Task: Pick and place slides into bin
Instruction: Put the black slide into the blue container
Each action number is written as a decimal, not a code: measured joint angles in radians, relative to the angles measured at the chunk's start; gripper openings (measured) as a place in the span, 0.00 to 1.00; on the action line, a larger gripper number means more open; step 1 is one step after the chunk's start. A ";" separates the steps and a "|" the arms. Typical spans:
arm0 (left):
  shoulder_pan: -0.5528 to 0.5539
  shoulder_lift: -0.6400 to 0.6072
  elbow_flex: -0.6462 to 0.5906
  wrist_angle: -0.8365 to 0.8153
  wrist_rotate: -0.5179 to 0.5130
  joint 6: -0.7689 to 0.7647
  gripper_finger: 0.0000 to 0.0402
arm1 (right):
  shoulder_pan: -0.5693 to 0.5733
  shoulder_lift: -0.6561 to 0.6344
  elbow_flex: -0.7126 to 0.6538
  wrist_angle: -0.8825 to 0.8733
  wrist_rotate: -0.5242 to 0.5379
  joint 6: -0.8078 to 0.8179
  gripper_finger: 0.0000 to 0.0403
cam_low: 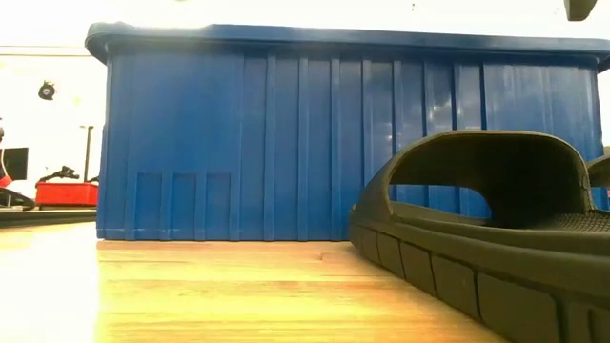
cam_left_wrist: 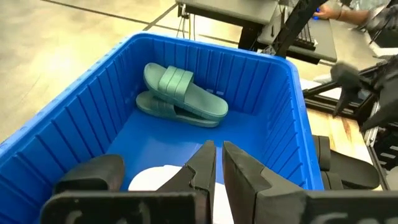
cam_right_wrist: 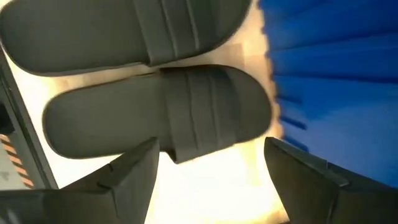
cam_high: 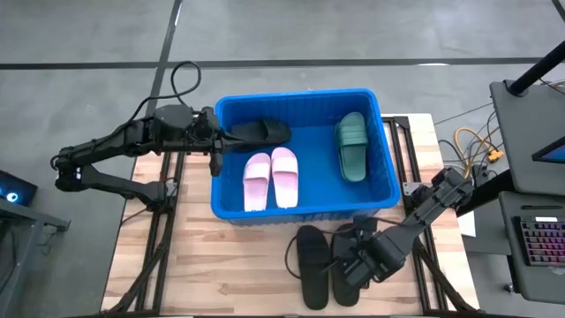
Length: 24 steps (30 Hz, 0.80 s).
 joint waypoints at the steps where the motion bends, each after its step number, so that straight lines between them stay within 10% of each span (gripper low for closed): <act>1: 0.000 0.000 0.000 0.007 0.000 0.000 0.03 | 0.003 0.003 -0.011 0.019 -0.005 0.008 0.69; 11: 0.001 0.000 0.000 0.010 0.000 0.002 0.03 | 0.037 0.018 -0.148 0.219 -0.156 -0.026 0.65; 24: 0.001 0.000 0.000 0.008 0.000 0.002 0.03 | 0.057 0.019 -0.305 0.366 -0.090 -0.045 0.63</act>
